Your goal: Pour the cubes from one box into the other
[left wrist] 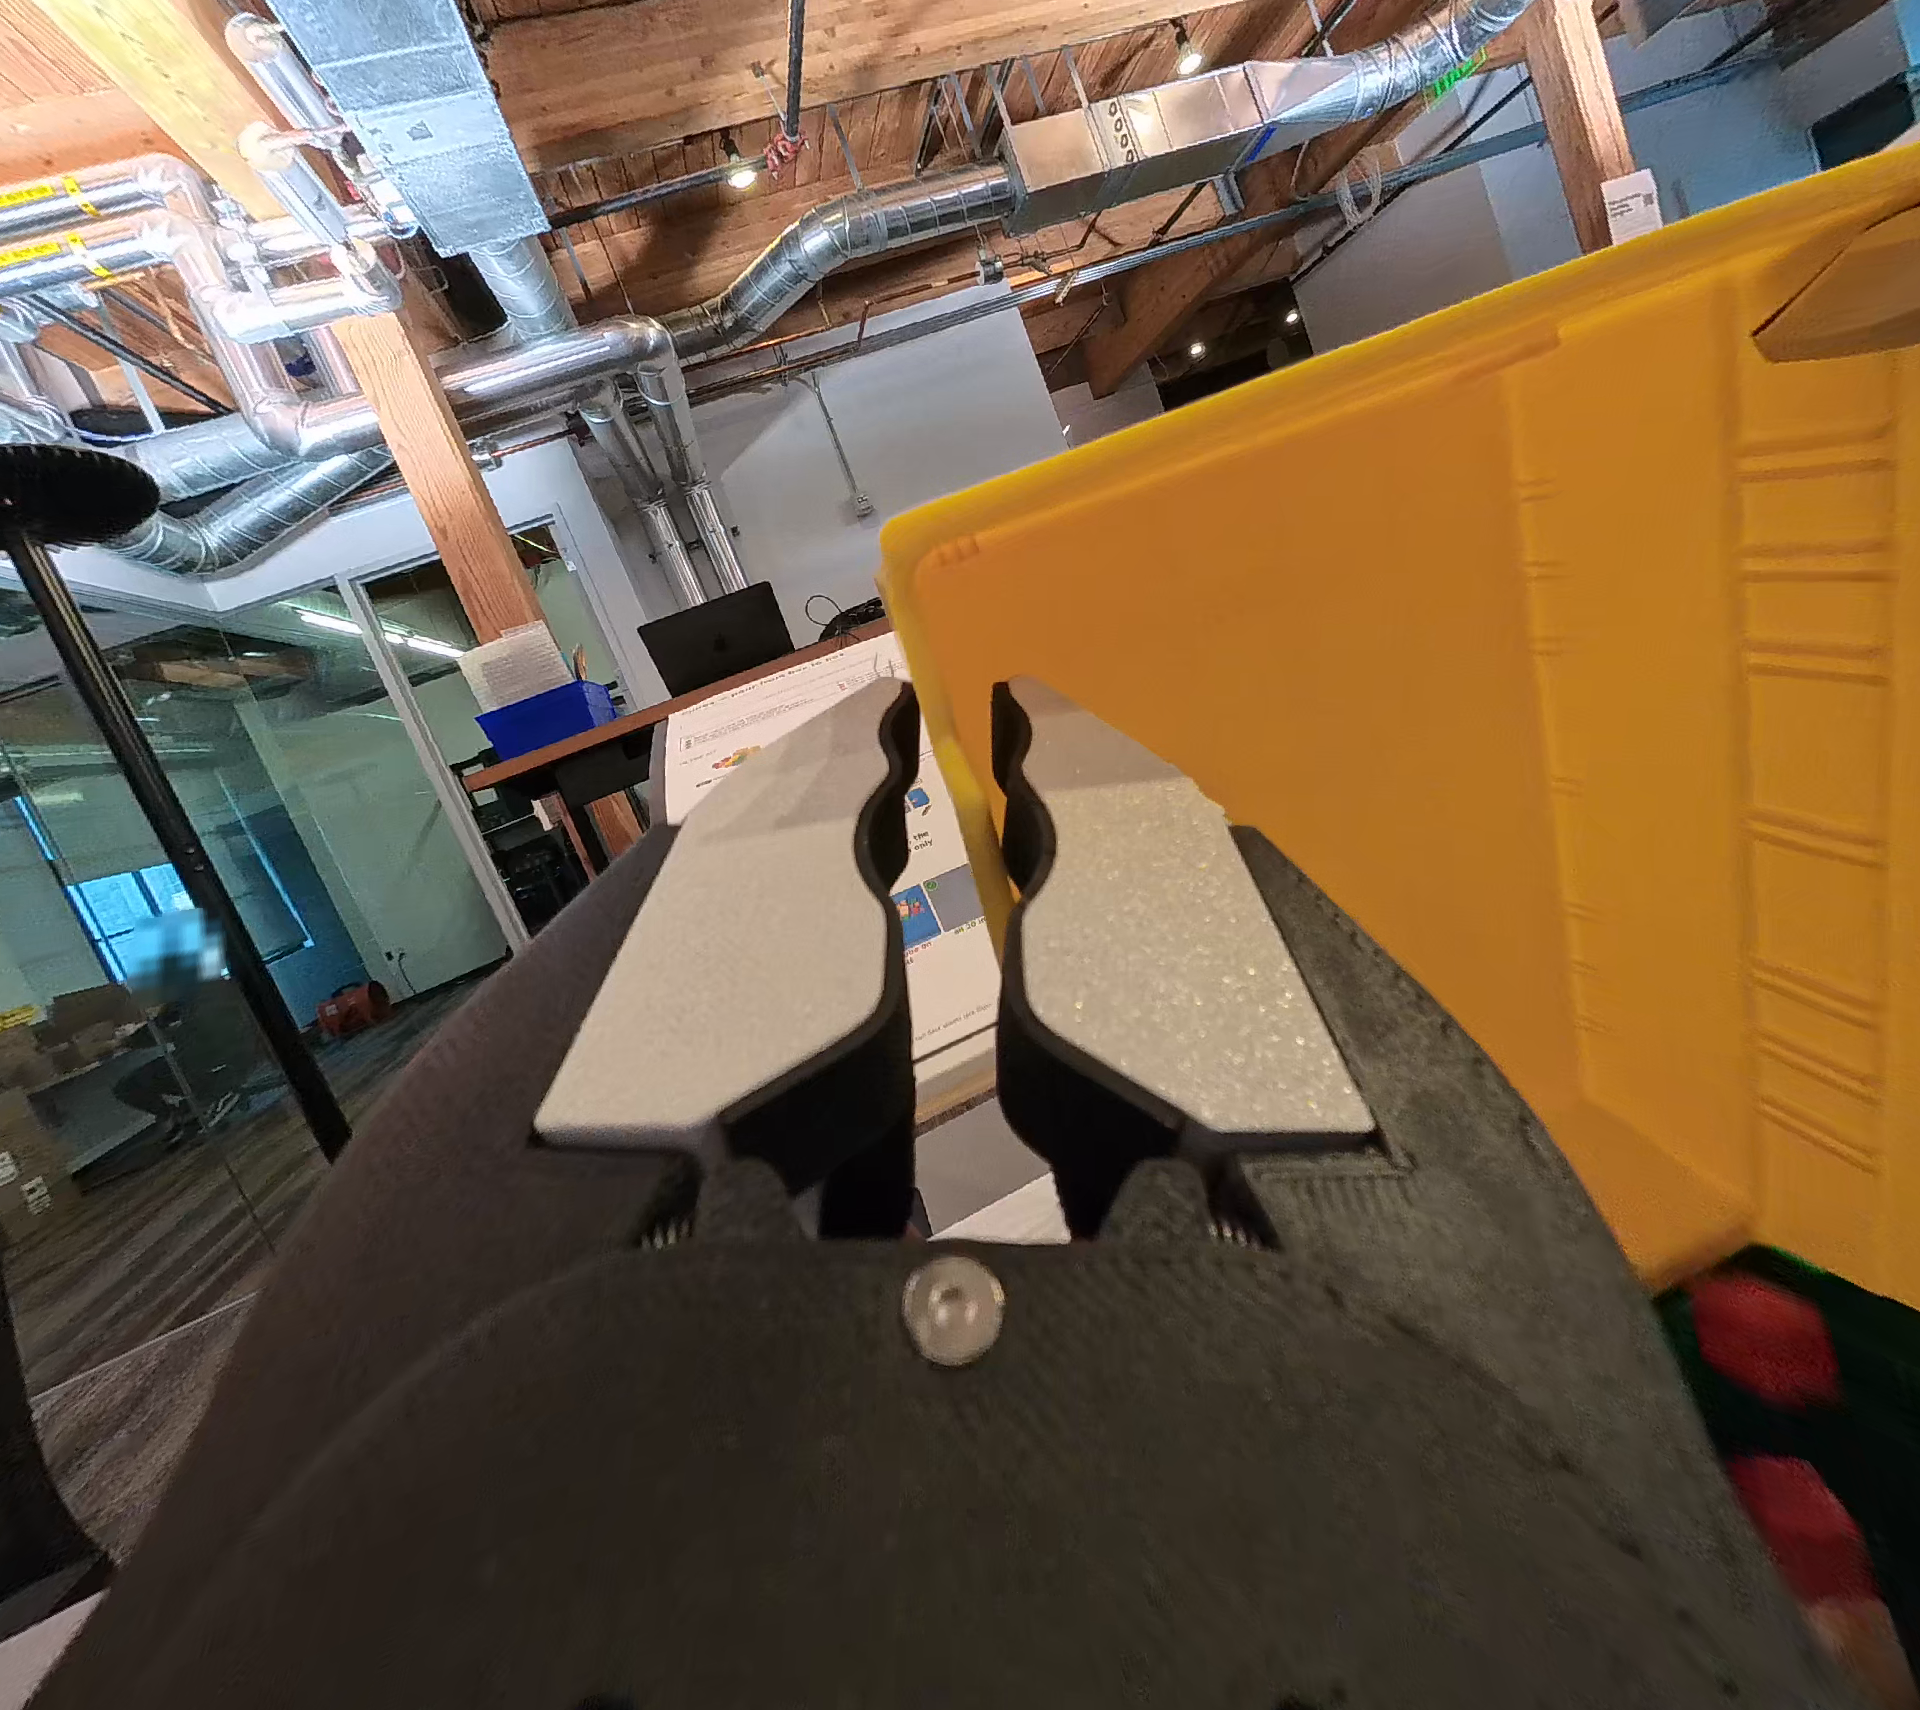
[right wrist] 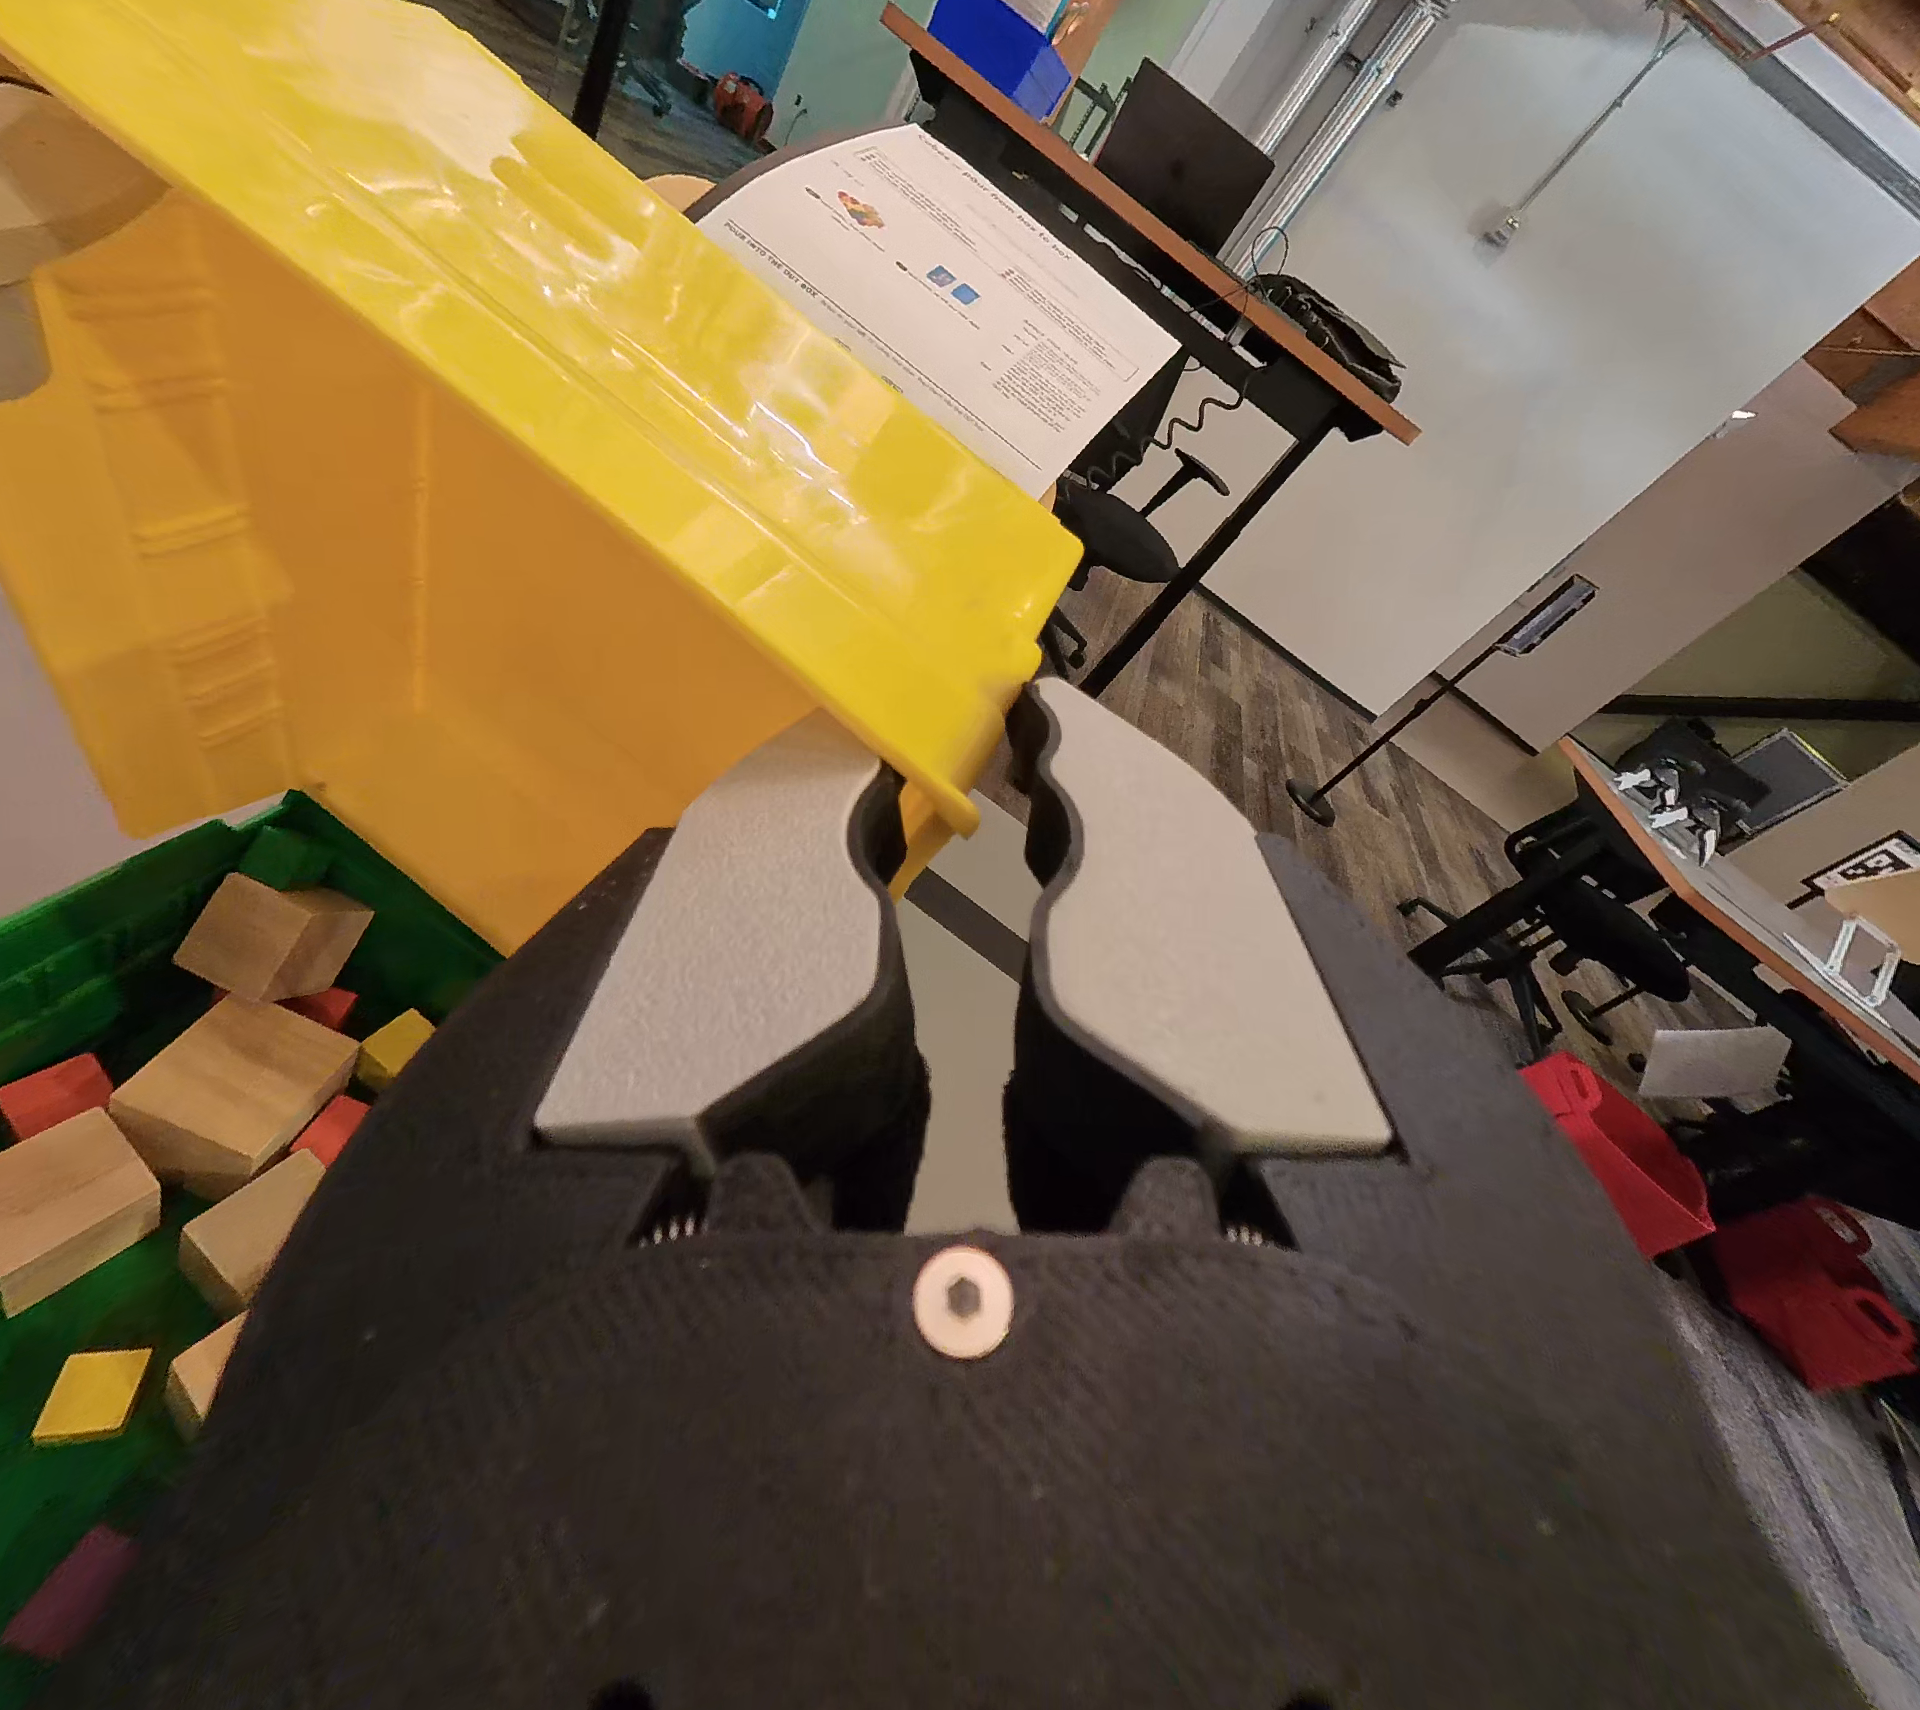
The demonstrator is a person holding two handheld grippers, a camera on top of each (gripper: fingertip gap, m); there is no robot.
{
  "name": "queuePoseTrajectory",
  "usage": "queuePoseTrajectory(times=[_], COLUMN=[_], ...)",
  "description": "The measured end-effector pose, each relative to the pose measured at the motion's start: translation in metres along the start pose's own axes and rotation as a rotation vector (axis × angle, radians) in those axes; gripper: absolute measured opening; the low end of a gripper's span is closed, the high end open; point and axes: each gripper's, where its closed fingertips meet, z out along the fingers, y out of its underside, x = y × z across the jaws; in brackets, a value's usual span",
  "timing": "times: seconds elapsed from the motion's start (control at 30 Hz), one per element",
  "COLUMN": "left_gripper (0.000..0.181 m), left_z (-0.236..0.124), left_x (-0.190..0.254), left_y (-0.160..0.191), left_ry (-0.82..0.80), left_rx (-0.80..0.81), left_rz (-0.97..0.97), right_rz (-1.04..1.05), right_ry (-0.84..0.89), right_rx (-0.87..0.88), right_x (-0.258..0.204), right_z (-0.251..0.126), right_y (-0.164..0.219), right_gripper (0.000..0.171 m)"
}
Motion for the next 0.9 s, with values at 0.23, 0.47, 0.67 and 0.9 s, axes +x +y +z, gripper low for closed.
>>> queuePoseTrajectory(times=[0.23,0.47,0.67,0.9], left_gripper=[0.007,0.005,0.003,0.003], left_z=[0.016,0.034,0.034,0.001], left_x=[-0.008,-0.035,-0.083,-0.161], left_y=[-0.005,-0.024,-0.025,0.0], left_ry=[-0.008,-0.005,0.032,0.041], left_rx=[-0.025,-0.054,-0.138,-0.304], left_rz=[-0.007,-0.05,-0.132,-0.117], right_rz=[0.016,0.018,0.025,0.132], right_ry=[0.032,0.02,-0.141,-0.283], right_rx=[-0.018,0.002,0.049,0.053], right_x=[0.012,0.019,-0.013,-0.036], right_z=[0.009,0.014,0.016,-0.002], right_y=[-0.005,-0.041,-0.081,-0.078], right_gripper=[0.006,0.007,0.027,0.05])
